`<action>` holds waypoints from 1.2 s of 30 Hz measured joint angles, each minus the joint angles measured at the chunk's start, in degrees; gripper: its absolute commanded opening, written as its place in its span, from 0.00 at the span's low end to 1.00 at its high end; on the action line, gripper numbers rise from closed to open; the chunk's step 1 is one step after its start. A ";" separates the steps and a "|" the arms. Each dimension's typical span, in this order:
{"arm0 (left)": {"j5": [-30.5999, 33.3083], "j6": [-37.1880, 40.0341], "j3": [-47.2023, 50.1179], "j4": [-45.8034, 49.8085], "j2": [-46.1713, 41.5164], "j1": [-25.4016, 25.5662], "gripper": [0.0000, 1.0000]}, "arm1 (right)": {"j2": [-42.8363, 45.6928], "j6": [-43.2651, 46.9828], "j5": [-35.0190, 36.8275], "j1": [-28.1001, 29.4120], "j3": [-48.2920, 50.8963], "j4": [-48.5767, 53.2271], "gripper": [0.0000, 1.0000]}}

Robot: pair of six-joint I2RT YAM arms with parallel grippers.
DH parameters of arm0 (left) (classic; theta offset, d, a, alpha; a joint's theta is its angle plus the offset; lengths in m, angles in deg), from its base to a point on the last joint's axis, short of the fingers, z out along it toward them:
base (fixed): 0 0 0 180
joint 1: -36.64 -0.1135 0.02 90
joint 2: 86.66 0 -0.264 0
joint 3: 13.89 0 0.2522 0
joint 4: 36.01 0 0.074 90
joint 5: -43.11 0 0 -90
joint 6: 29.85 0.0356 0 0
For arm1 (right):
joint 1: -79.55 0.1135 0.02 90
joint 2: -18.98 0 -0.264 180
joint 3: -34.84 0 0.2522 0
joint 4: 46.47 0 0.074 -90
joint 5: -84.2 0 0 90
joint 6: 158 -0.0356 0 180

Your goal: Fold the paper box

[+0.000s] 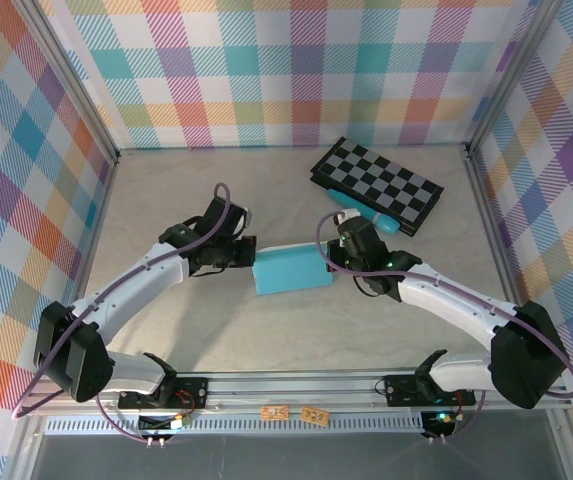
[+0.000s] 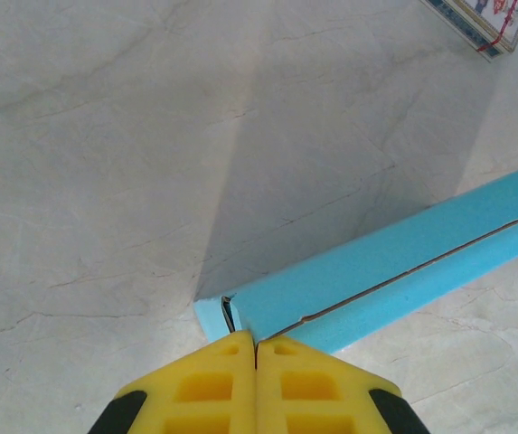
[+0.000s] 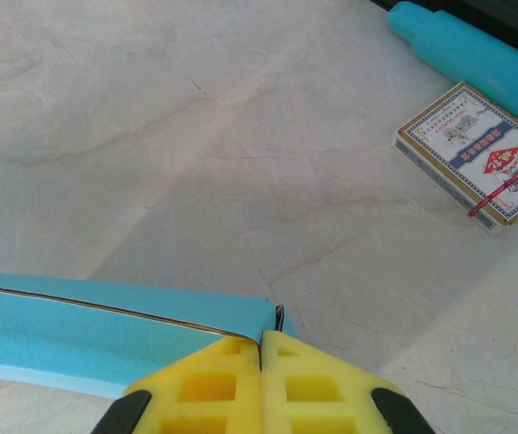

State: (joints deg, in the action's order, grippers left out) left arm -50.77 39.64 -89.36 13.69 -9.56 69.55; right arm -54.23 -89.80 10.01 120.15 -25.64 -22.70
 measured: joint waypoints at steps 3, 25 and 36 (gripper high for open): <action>-0.11 0.39 0.57 -0.61 -0.37 0.00 0.00 | 0.20 0.09 0.00 0.00 0.24 -0.26 0.00; 0.37 2.14 5.01 -5.05 -3.54 0.74 0.00 | 0.37 0.66 0.42 0.31 0.92 -1.29 0.00; 3.08 2.19 8.28 -8.52 -5.64 2.23 0.00 | 0.68 1.97 0.72 0.42 1.79 -2.64 0.00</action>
State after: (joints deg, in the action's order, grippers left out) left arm -47.69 41.82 -81.08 5.17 -15.20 71.78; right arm -53.55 -87.83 10.73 120.56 -23.84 -25.35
